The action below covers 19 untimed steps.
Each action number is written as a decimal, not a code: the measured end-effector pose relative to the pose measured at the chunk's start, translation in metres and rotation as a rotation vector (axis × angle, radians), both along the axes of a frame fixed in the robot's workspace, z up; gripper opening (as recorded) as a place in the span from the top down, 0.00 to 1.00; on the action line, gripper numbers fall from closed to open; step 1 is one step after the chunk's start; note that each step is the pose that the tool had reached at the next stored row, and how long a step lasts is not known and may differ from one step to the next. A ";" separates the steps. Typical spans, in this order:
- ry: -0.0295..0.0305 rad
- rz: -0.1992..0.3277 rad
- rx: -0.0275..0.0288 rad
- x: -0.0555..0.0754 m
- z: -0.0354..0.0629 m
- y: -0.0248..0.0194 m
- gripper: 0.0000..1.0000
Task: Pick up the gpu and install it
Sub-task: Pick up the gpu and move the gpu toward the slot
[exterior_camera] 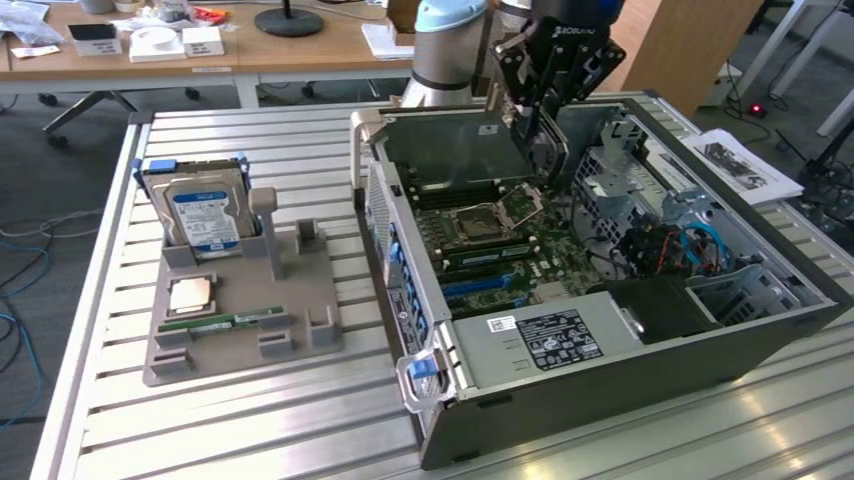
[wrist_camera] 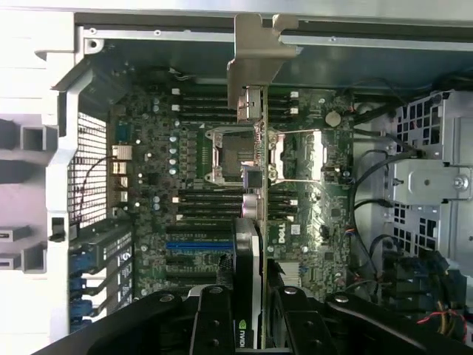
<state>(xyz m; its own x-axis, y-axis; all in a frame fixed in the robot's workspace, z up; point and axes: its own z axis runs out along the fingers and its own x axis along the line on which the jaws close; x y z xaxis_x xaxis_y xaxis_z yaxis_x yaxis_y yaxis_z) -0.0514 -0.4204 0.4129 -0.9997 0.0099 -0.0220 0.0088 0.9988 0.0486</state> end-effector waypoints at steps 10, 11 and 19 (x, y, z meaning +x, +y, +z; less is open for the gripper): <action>0.0000 0.000 0.0009 0.033 0.0000 0.0000 0.73; 0.0001 0.000 0.0009 0.036 0.0000 0.0000 0.73; 0.0000 0.000 0.0016 0.063 0.0000 0.0001 0.73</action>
